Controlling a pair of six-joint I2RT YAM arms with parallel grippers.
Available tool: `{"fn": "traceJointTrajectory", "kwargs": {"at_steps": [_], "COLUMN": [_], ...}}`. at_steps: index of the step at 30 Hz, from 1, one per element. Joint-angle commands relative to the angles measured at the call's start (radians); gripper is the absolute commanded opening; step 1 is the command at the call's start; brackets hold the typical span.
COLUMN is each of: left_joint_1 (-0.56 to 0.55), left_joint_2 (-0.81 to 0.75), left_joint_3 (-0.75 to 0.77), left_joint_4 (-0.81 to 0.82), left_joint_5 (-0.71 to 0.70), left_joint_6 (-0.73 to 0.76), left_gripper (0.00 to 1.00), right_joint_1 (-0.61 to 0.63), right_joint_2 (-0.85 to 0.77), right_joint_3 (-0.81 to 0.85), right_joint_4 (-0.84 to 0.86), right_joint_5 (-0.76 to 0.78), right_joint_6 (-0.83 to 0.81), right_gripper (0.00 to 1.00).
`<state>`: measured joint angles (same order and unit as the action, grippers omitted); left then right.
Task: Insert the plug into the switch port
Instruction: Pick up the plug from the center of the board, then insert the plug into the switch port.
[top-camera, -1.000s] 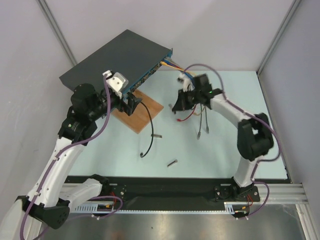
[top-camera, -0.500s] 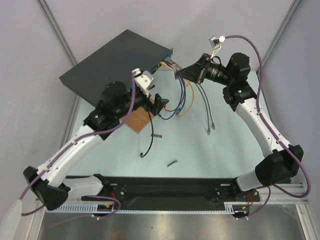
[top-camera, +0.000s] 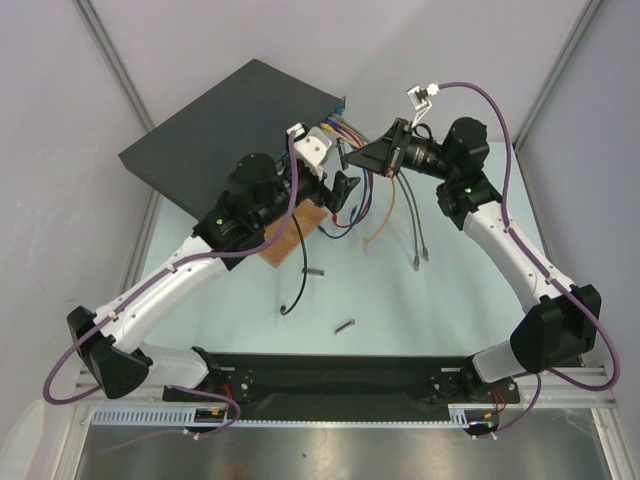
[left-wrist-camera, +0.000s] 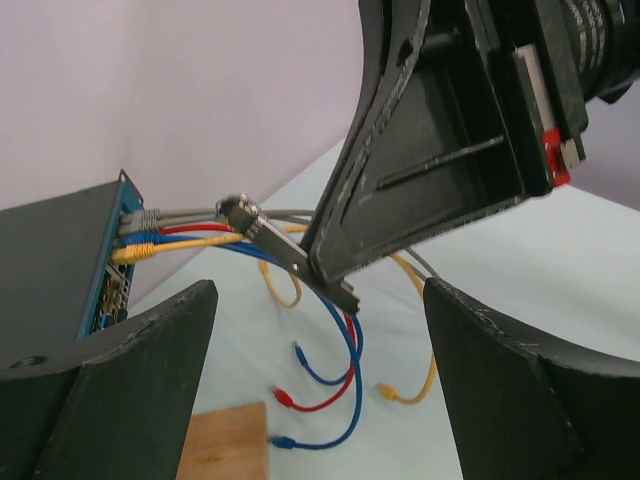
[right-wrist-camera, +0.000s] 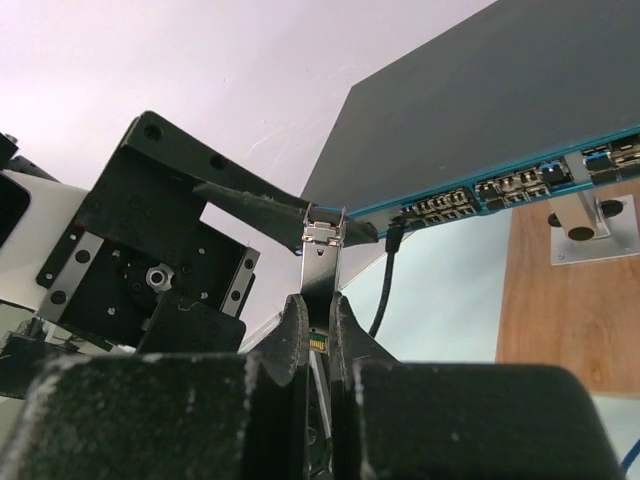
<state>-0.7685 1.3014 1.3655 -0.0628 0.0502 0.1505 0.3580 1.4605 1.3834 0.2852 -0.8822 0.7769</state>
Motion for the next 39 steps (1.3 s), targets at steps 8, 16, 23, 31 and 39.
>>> {"fn": "traceJointTrajectory", "kwargs": {"at_steps": [8, 16, 23, 31, 39], "left_joint_1": [-0.011, -0.011, 0.0, 0.003, -0.051], "left_joint_2": [0.03, 0.009, -0.056, -0.128, -0.247], "left_joint_3": [0.067, 0.044, -0.035, -0.103, -0.284], "left_joint_4": [0.096, 0.072, 0.08, -0.009, -0.011], "left_joint_5": [-0.043, 0.042, 0.04, 0.089, -0.042], "left_joint_6": [0.04, 0.141, 0.236, 0.47, 0.992], "left_gripper": [0.6, 0.25, 0.0, 0.0, 0.0], "right_joint_1": [0.016, -0.002, -0.074, -0.142, -0.142], "right_joint_2": [-0.022, 0.015, 0.031, -0.002, 0.081], "right_joint_3": [0.023, 0.034, 0.045, 0.208, 0.537], "right_joint_4": [0.126, 0.25, 0.264, -0.307, -1.247], "right_joint_5": [-0.073, -0.161, -0.245, -0.324, -0.224], "right_joint_6": [0.013, 0.119, 0.187, -0.268, -1.038], "right_gripper": [0.0, 0.02, 0.27, 0.85, 0.86]}}
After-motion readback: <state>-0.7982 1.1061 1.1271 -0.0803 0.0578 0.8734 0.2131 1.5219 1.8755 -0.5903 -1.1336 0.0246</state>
